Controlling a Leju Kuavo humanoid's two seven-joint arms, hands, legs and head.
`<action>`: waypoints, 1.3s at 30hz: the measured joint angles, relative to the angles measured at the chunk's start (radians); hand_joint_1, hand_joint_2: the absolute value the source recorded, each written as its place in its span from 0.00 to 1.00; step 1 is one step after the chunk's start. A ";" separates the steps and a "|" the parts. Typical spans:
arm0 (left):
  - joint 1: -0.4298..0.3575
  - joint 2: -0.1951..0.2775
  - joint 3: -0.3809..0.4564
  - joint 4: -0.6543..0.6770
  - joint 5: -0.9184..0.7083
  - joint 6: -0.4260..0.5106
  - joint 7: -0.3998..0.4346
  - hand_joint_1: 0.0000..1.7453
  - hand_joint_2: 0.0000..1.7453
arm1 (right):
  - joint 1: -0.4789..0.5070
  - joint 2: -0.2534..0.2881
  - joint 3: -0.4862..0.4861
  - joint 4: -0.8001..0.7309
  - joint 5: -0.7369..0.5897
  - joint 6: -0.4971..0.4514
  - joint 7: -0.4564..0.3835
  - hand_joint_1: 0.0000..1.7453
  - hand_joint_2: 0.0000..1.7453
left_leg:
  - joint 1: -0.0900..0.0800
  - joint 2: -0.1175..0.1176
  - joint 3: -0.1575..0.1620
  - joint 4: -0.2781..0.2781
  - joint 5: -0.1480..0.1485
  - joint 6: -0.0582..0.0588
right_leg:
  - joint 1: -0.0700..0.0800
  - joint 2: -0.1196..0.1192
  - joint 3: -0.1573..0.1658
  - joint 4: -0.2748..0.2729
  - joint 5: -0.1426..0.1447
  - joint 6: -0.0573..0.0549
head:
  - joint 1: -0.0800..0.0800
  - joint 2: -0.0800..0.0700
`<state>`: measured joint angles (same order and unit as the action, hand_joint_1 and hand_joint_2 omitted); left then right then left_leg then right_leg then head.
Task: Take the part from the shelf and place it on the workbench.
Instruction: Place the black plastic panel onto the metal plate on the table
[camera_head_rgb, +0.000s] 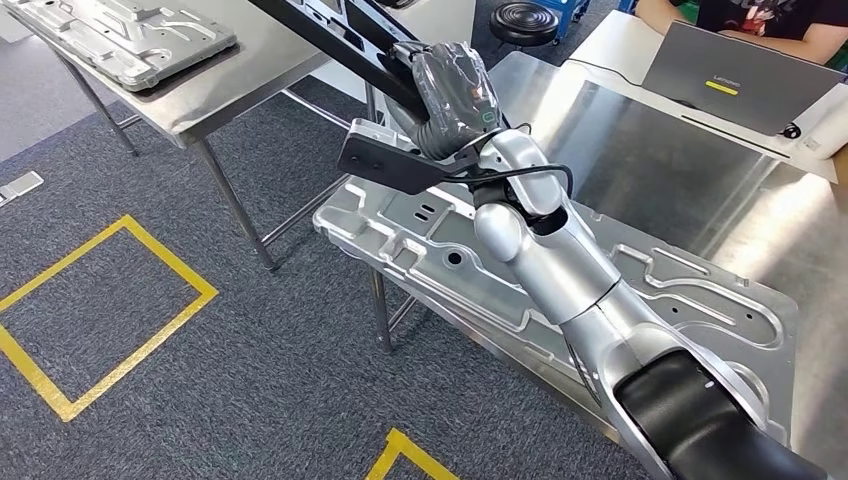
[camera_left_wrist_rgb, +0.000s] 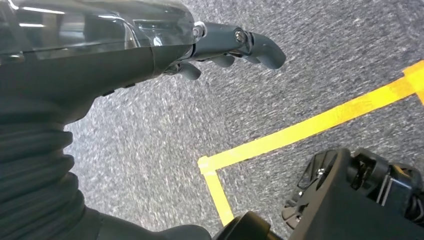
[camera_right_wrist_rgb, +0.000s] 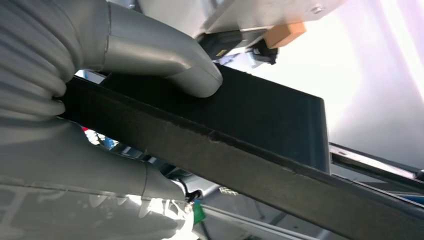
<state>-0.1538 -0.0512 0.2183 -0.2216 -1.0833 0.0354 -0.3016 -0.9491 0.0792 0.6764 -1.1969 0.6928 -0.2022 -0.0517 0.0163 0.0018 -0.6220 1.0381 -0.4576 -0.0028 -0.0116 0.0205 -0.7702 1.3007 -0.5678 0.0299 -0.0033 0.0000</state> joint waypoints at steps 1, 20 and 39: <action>0.000 0.000 -0.001 0.000 -0.001 0.002 0.002 0.00 1.00 | 0.002 0.001 -0.001 0.000 0.000 -0.002 -0.001 0.96 1.00 | 0.000 0.009 0.001 0.000 -0.001 0.000 | -0.001 -0.004 -0.006 0.011 0.007 0.001 | 0.005 0.000; -0.011 0.000 -0.023 -0.001 -0.025 0.046 0.051 0.00 1.00 | -0.010 0.067 -0.041 -0.011 -0.069 -0.057 -0.024 0.96 1.00 | 0.002 -0.026 -0.028 0.074 -0.022 -0.036 | 0.002 0.032 0.140 -0.262 0.116 -0.037 | -0.033 0.000; -0.016 -0.006 -0.034 -0.001 -0.028 0.040 0.048 0.00 1.00 | -0.003 0.076 -0.060 -0.008 -0.089 -0.070 -0.033 0.96 1.00 | -0.002 0.041 0.012 0.002 -0.016 -0.029 | 0.007 -0.038 0.120 -0.262 0.125 -0.014 | 0.019 0.000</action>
<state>-0.1696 -0.0576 0.1844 -0.2225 -1.1115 0.0754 -0.2532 -0.9524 0.1557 0.6167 -1.2054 0.6042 -0.2718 -0.0844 0.0138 0.0433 -0.6098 1.0399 -0.4734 -0.0316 -0.0046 -0.0174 -0.6497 1.0386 -0.4426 0.0158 0.0160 0.0000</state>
